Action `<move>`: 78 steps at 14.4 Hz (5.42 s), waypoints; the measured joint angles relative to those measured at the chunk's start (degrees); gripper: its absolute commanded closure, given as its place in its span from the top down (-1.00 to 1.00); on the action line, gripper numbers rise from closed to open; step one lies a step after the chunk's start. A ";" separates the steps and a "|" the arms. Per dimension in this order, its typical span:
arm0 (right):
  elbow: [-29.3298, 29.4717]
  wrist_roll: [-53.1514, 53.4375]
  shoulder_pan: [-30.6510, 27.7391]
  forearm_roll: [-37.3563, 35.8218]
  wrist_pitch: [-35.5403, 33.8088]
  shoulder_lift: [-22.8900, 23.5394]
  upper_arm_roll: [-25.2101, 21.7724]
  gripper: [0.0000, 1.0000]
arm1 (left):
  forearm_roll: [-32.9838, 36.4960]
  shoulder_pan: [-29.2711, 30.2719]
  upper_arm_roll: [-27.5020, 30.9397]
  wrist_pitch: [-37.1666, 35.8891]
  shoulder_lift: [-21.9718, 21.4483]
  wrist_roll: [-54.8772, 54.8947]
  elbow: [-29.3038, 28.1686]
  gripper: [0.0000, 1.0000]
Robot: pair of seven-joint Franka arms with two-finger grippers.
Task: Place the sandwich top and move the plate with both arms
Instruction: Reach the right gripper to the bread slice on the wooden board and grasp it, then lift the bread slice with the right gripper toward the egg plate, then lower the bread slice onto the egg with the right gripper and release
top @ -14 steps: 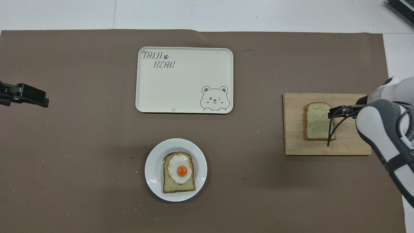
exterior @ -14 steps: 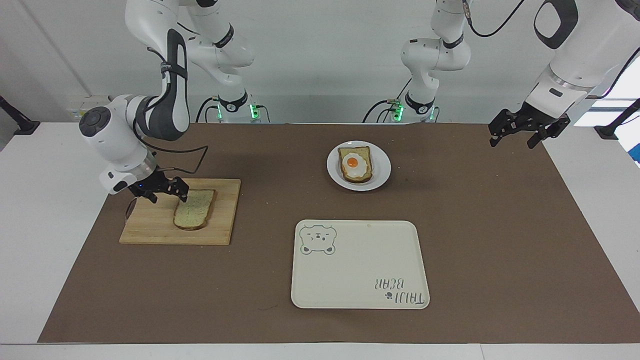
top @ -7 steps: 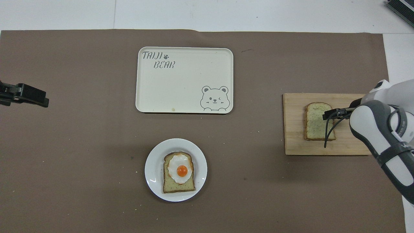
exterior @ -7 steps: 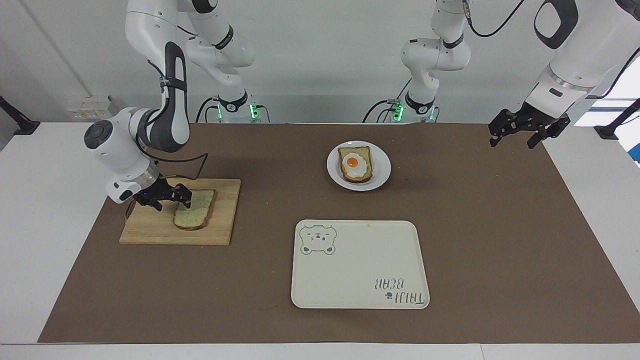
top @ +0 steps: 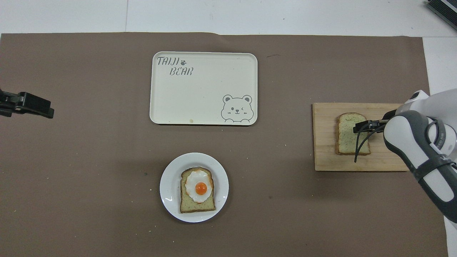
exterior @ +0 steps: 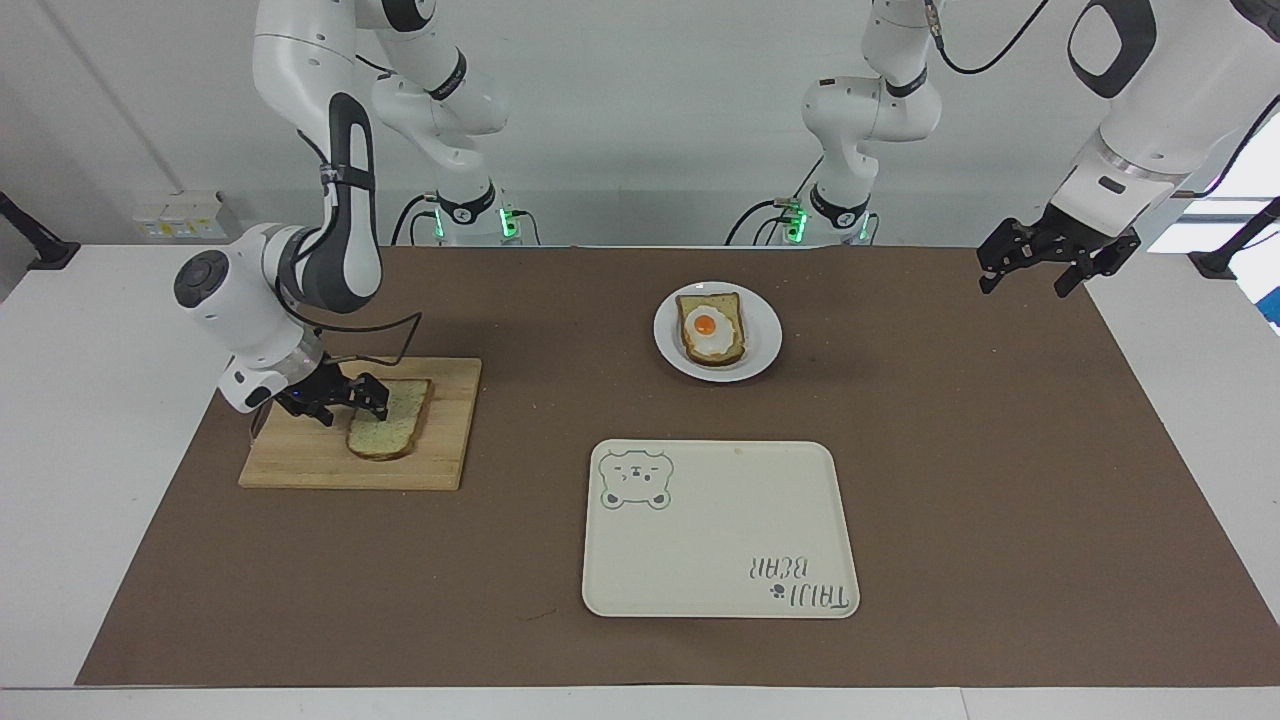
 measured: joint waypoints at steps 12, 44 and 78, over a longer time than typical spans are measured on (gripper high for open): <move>-0.12 0.96 -0.06 0.27 0.04 -0.44 -0.17 -1.00 | 0.00 0.00 0.00 0.00 0.00 0.00 0.00 1.00; 13.19 6.88 11.95 12.74 -21.92 -5.74 1.05 -1.00 | 0.00 0.01 -0.01 -0.01 0.00 0.00 0.00 1.00; 3.69 34.91 49.30 22.61 -1.55 -5.29 1.44 -1.00 | 0.00 0.01 -0.01 -0.02 0.00 0.00 0.00 1.00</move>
